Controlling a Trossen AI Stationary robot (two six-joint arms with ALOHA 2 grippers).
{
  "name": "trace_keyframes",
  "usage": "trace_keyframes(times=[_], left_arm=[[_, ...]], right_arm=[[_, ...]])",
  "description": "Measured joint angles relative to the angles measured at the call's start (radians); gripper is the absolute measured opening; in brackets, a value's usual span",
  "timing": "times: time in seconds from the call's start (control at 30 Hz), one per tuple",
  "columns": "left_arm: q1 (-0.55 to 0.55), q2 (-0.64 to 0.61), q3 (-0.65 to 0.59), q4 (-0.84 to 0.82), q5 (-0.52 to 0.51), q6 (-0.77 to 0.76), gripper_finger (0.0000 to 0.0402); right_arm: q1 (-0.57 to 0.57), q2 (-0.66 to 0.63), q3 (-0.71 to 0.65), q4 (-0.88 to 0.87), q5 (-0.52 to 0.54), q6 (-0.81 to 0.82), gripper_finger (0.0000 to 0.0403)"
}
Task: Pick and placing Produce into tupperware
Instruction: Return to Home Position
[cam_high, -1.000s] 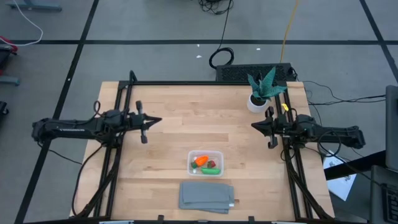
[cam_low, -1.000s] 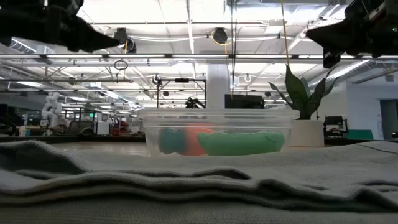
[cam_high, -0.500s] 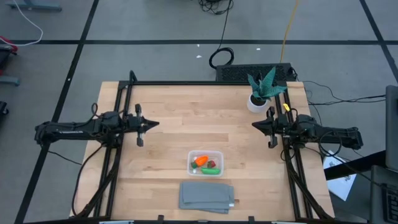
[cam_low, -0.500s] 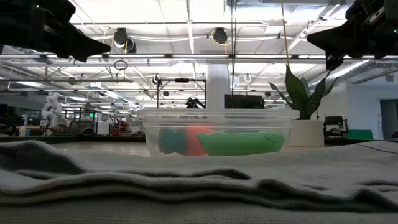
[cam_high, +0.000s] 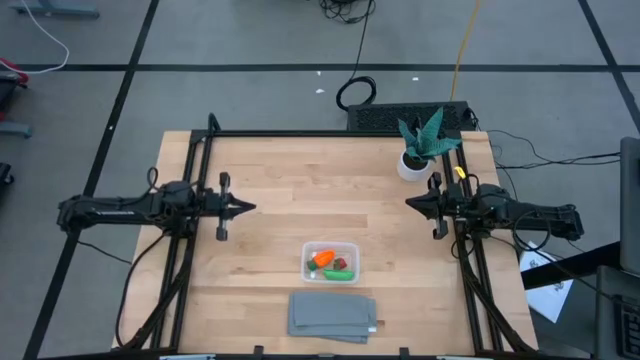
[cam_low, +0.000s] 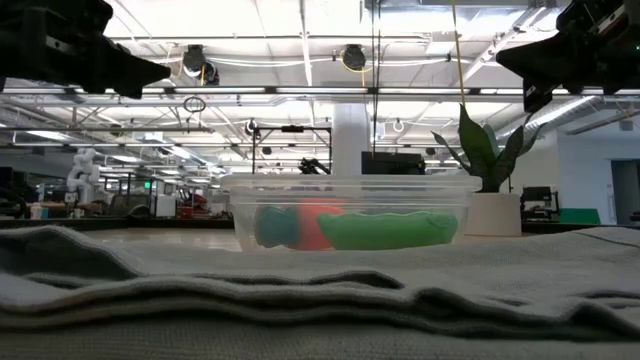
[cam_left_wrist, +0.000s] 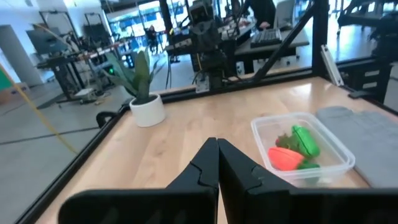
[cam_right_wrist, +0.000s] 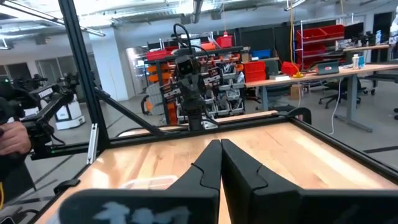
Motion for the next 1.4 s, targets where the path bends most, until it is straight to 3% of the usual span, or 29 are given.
trace_keyframes(times=[0.27, 0.47, 0.83, 1.4], left_arm=[[-0.001, -0.129, -0.031, 0.026, 0.051, -0.014, 0.0000], [-0.001, -0.205, -0.031, -0.069, 0.041, -0.072, 0.0000], [-0.061, -0.208, -0.031, -0.132, 0.079, -0.059, 0.0000], [-0.079, -0.208, -0.031, -0.173, 0.013, -0.083, 0.0000]], right_arm=[[0.000, -0.003, 0.000, 0.001, 0.000, 0.000, 0.0000], [0.000, -0.003, 0.000, 0.000, 0.000, 0.001, 0.0000], [0.000, -0.003, 0.000, -0.004, 0.000, 0.004, 0.0000], [0.000, -0.002, -0.018, -0.019, -0.001, 0.009, 0.0000]])
